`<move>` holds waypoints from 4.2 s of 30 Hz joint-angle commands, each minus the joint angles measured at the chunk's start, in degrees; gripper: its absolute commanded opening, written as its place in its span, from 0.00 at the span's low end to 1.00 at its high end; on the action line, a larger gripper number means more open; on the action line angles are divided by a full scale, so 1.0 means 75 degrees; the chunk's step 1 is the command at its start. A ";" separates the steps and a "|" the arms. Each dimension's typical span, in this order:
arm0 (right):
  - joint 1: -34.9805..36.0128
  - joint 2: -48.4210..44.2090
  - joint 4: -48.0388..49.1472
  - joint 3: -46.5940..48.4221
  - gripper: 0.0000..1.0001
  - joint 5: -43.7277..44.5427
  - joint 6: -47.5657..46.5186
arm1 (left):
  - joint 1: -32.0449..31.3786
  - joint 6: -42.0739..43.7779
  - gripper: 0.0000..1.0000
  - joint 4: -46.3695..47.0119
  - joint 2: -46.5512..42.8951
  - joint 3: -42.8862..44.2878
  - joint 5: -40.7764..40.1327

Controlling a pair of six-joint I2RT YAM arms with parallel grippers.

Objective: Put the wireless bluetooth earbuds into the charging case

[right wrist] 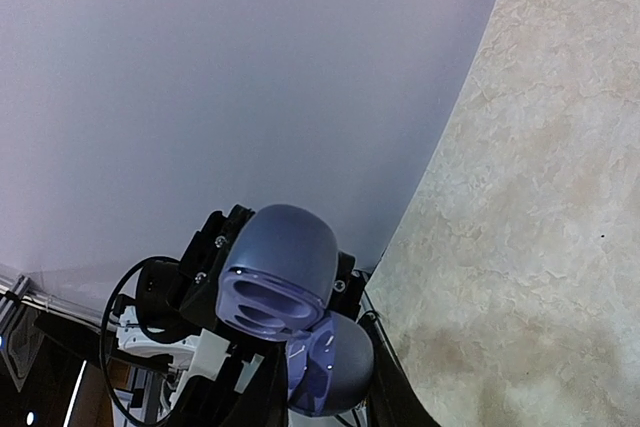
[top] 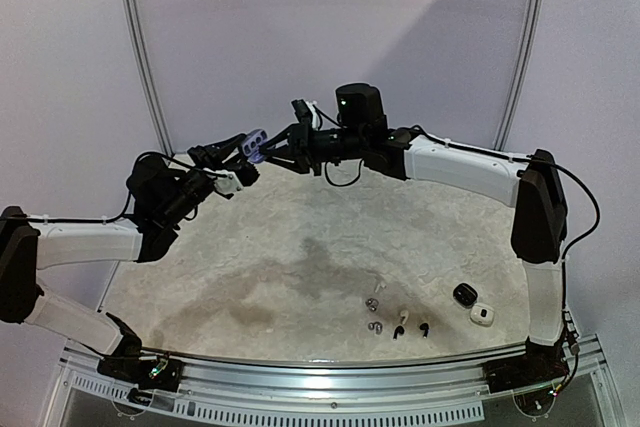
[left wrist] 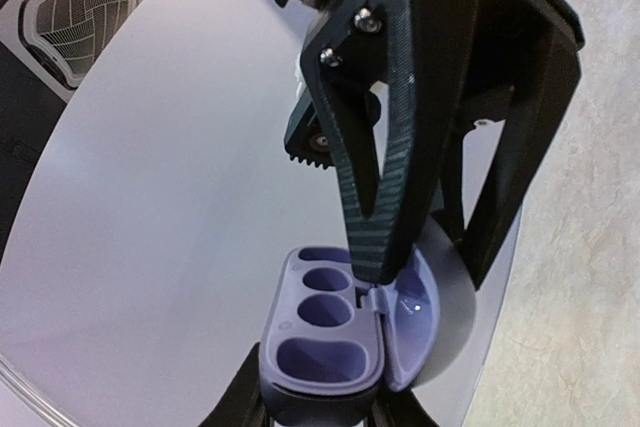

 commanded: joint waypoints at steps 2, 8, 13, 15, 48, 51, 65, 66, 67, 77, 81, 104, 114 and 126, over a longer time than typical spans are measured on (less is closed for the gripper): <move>0.0099 0.0191 0.0400 0.0054 0.00 -0.0014 -0.0213 | -0.0167 0.0144 0.10 -0.0423 -0.0019 -0.0150 0.0624; 0.0027 -0.0071 0.0215 -0.0256 0.00 0.0262 -0.0386 | -0.0167 0.0182 0.52 -0.0889 -0.0174 -0.0294 0.0755; -0.0013 -0.0361 -0.0548 -0.0335 0.00 0.0672 -0.1095 | -0.0167 0.0205 0.67 -0.1477 -0.0401 -0.0485 0.0927; -0.0034 -0.0450 -0.0839 -0.0328 0.00 0.0760 -0.1307 | -0.0165 0.0164 0.74 -0.1758 -0.0515 -0.0542 0.1005; 0.0964 -0.2001 -0.5416 -0.0102 0.00 0.3422 -1.1169 | -0.0092 -0.5594 0.64 -0.9264 0.0027 0.3210 0.5537; 0.0969 -0.1873 -0.5504 0.0122 0.00 0.3666 -1.0995 | -0.0130 -0.5647 0.63 -0.9294 0.0028 0.3210 0.5519; 0.1060 -0.1601 -0.5435 0.0394 0.00 0.3864 -1.0649 | -0.0424 -0.6882 0.60 -0.8392 0.0067 0.3210 0.4745; 0.1063 -0.1595 -0.5448 0.0399 0.00 0.3869 -1.0642 | -0.0435 -0.6884 0.59 -0.8392 0.0067 0.3216 0.4716; 0.1062 -0.1593 -0.5457 0.0399 0.00 0.3871 -1.0646 | -0.0436 -0.6878 0.58 -0.8389 0.0067 0.3221 0.4684; 0.1098 -0.1522 -0.5574 0.0435 0.00 0.3832 -1.0750 | -0.0494 -0.7019 0.50 -0.8126 0.0138 0.3286 0.4614; 0.1096 -0.1509 -0.5633 0.0457 0.00 0.3819 -1.0820 | -0.0492 -0.7054 0.48 -0.8139 0.0131 0.3270 0.4634; 0.0330 -0.2977 -0.2697 -0.2092 0.62 0.2174 -0.9129 | -0.0111 -0.8310 0.00 -0.5948 -0.0034 0.2736 0.5508; -0.0114 -0.4738 0.1298 -0.4889 0.76 0.0892 -0.7193 | -0.0076 -1.1399 0.00 -0.1489 0.0465 0.1981 0.5558; -0.0518 -0.3931 0.3020 -0.4547 0.62 0.0453 -0.5896 | -0.0167 -1.1663 0.00 -0.1225 0.0423 0.1971 0.5664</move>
